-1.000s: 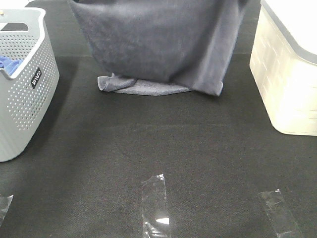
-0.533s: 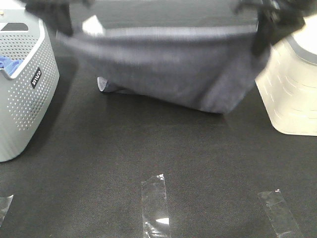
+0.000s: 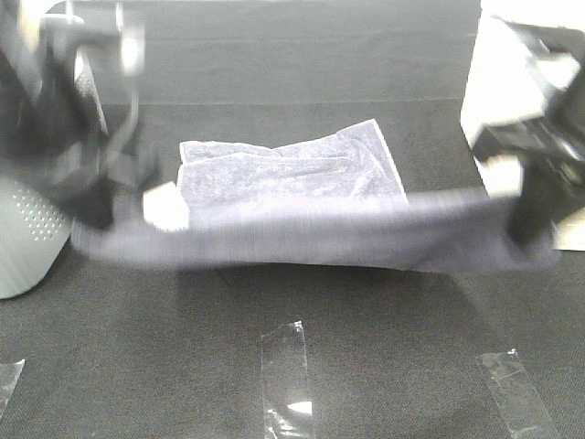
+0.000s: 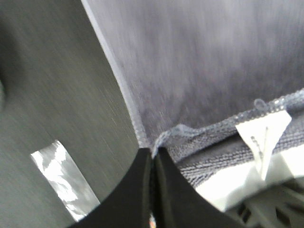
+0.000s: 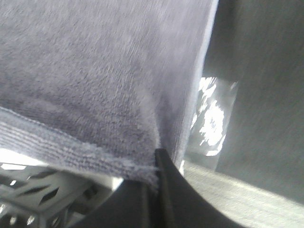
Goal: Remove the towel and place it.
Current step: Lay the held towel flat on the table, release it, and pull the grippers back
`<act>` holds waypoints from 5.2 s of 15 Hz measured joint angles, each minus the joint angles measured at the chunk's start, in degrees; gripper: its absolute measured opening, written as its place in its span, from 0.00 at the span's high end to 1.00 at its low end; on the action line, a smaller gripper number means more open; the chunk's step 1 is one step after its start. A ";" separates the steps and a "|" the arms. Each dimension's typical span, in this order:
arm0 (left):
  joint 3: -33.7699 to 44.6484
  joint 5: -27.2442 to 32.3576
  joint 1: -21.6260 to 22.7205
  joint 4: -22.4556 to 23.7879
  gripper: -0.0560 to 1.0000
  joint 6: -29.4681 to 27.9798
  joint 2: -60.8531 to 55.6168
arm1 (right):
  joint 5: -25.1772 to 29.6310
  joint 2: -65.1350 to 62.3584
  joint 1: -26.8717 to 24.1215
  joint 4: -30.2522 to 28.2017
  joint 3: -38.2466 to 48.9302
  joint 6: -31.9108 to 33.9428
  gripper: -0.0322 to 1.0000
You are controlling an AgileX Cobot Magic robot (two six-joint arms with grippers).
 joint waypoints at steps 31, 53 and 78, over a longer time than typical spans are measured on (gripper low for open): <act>23.95 0.17 -26.81 -8.82 0.29 -20.23 -2.52 | 0.63 -22.86 -0.23 14.55 29.34 0.00 0.29; -7.79 -30.02 7.45 13.69 0.29 -14.55 12.09 | -12.20 22.40 -0.23 1.32 -27.16 -6.36 0.56; -51.11 -10.31 14.09 -1.26 0.29 -3.38 49.79 | -19.77 67.78 -0.57 -14.09 -62.17 -0.80 0.62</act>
